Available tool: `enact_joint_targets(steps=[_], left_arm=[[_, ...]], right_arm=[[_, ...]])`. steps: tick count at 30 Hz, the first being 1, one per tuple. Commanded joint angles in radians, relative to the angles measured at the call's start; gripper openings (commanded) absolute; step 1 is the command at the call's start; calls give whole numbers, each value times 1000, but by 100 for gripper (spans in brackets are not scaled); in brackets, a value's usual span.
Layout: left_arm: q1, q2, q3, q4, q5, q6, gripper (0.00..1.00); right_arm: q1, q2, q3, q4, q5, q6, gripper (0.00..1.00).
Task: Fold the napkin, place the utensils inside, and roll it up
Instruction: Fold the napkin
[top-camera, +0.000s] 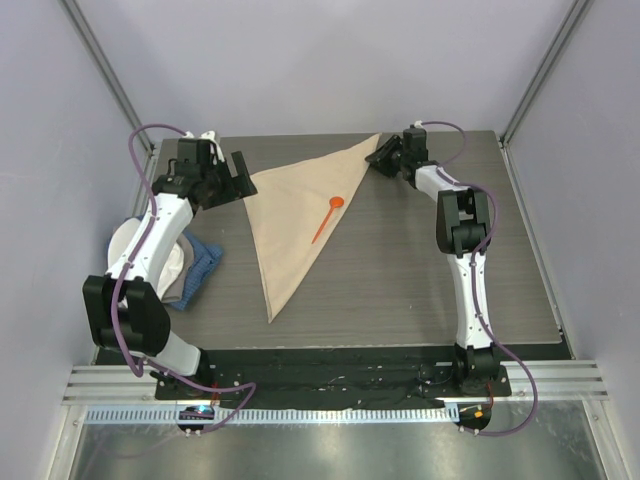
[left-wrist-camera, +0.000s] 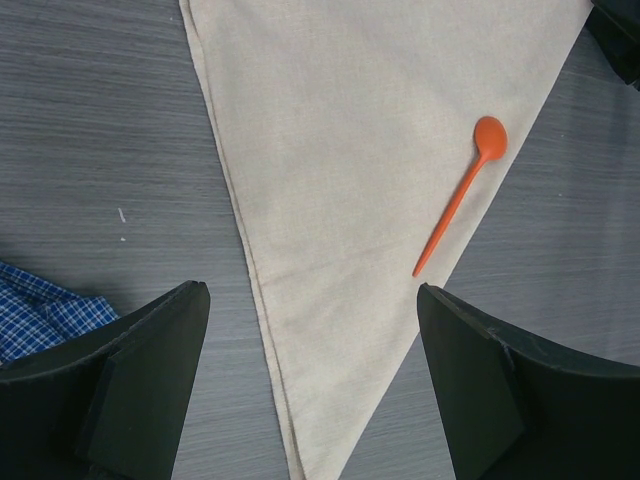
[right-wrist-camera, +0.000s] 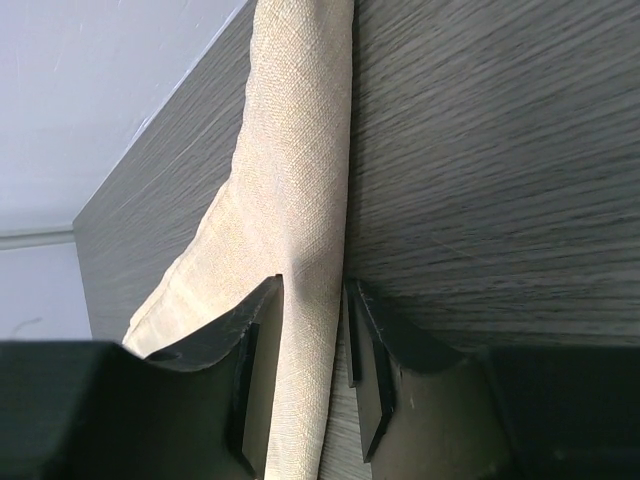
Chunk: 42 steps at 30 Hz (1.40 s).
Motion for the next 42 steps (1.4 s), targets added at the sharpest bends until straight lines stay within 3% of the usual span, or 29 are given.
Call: enact_joint_targets(steps=[1, 10, 13, 15, 24, 33, 42], left_arm=[[-4, 3, 7, 15, 10, 14, 90], [-4, 4, 10, 12, 14, 16, 90], [-5, 3, 10, 14, 14, 16, 90], [-4, 3, 12, 11, 14, 17, 90], [-4, 1, 15, 9, 17, 19, 90], [-4, -10, 12, 14, 33, 14, 90], [-4, -25, 7, 24, 60, 2, 90]], right_arm=[[1, 45, 18, -79, 21, -11, 39], [14, 87, 88, -141, 44, -40, 37], [15, 94, 96, -144, 43, -40, 32], [17, 94, 96, -139, 37, -49, 22], [18, 71, 85, -127, 43, -59, 10], [11, -122, -141, -80, 224, -59, 6], [-32, -401, -519, 0, 365, -63, 5]])
